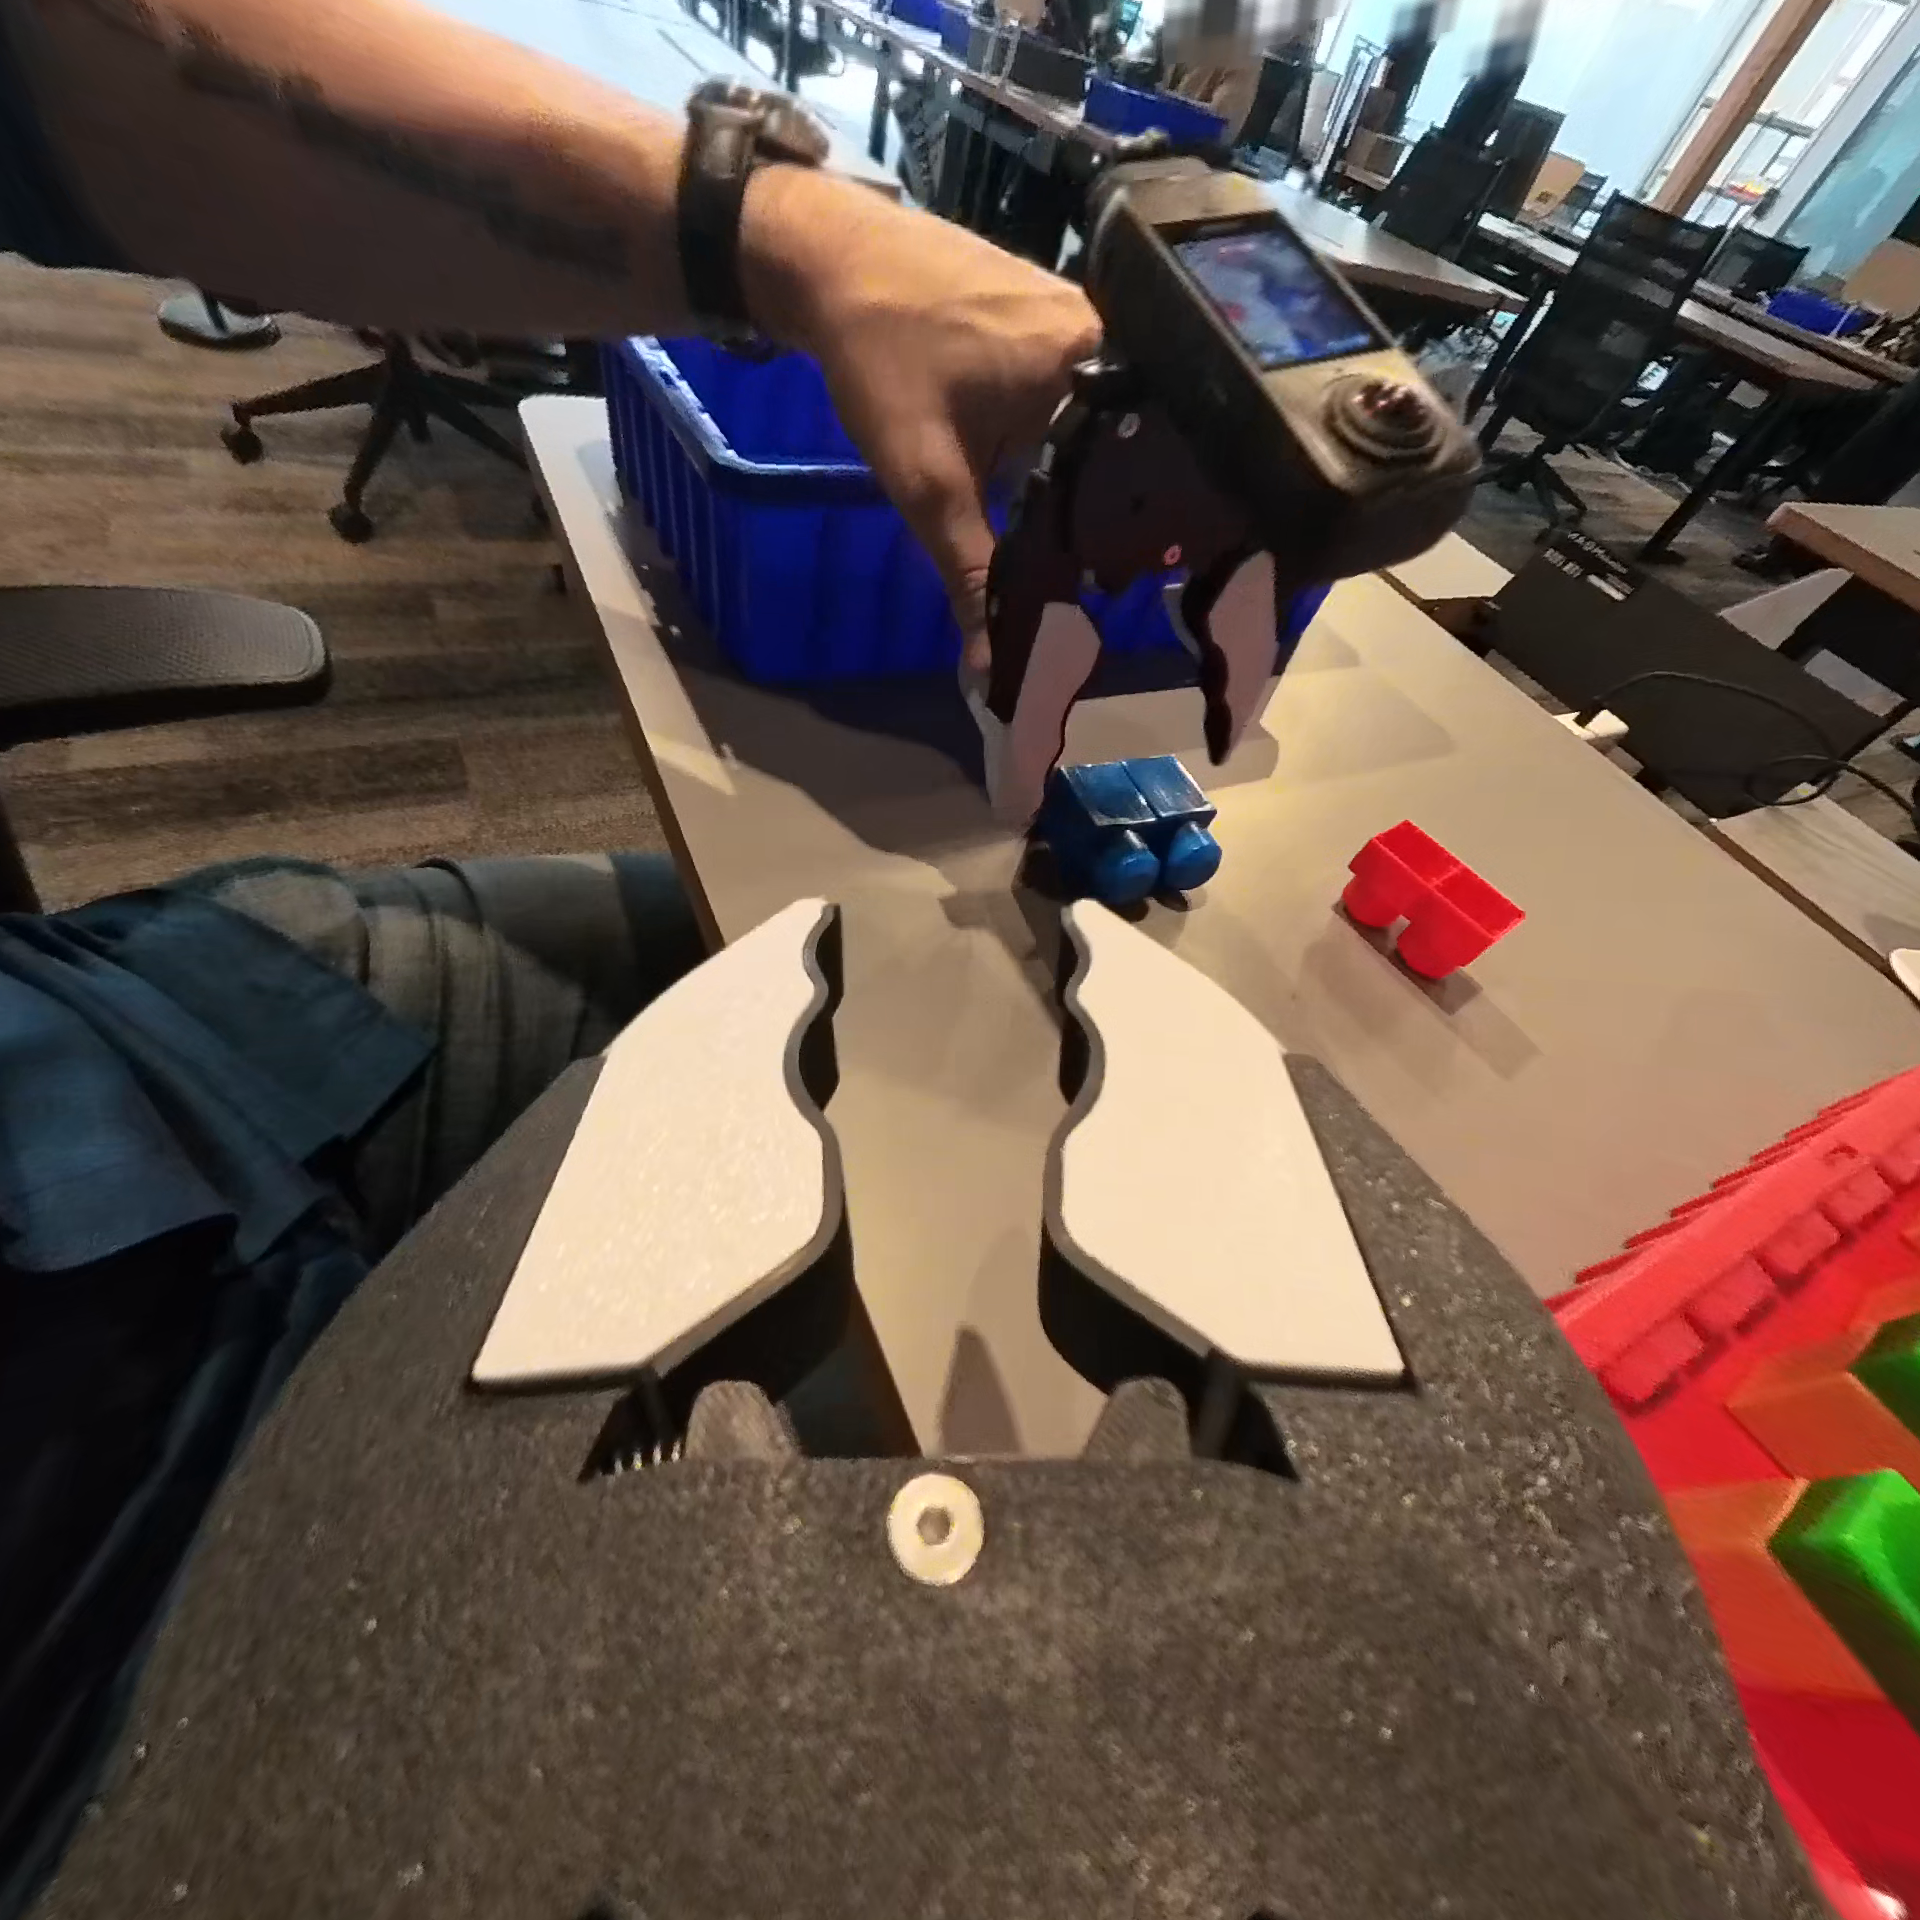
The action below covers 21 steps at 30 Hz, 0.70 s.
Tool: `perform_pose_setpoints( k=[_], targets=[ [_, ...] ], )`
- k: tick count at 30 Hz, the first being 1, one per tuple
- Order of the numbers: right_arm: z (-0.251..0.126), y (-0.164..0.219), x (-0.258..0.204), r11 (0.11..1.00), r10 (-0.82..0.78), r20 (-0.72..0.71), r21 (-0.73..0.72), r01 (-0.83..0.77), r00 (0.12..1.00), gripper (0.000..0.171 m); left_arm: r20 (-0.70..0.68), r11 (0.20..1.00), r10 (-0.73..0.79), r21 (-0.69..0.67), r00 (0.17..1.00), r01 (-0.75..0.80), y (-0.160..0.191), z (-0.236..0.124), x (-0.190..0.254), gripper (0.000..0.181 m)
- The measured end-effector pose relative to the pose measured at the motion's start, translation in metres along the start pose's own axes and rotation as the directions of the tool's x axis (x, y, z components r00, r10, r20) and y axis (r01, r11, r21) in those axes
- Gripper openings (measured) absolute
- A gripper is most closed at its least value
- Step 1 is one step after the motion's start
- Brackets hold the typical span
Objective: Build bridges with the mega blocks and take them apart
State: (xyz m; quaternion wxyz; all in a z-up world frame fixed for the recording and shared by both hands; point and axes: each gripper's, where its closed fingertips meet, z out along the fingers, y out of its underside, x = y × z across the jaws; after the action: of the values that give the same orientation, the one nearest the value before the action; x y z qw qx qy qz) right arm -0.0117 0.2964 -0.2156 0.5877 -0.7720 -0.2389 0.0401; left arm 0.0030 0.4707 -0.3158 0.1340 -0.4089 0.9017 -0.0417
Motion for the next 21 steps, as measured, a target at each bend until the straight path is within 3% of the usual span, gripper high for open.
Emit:
perform_pose_setpoints(
  k=[21],
  targets=[
    [0.006,0.008,-0.016,0.998,-0.044,0.082,-0.034,0.047,0.996,0.039,-0.097,0.992,0.025,-0.119,0.995,-0.036,0.014,0.029,-0.013,0.097]
  ],
)
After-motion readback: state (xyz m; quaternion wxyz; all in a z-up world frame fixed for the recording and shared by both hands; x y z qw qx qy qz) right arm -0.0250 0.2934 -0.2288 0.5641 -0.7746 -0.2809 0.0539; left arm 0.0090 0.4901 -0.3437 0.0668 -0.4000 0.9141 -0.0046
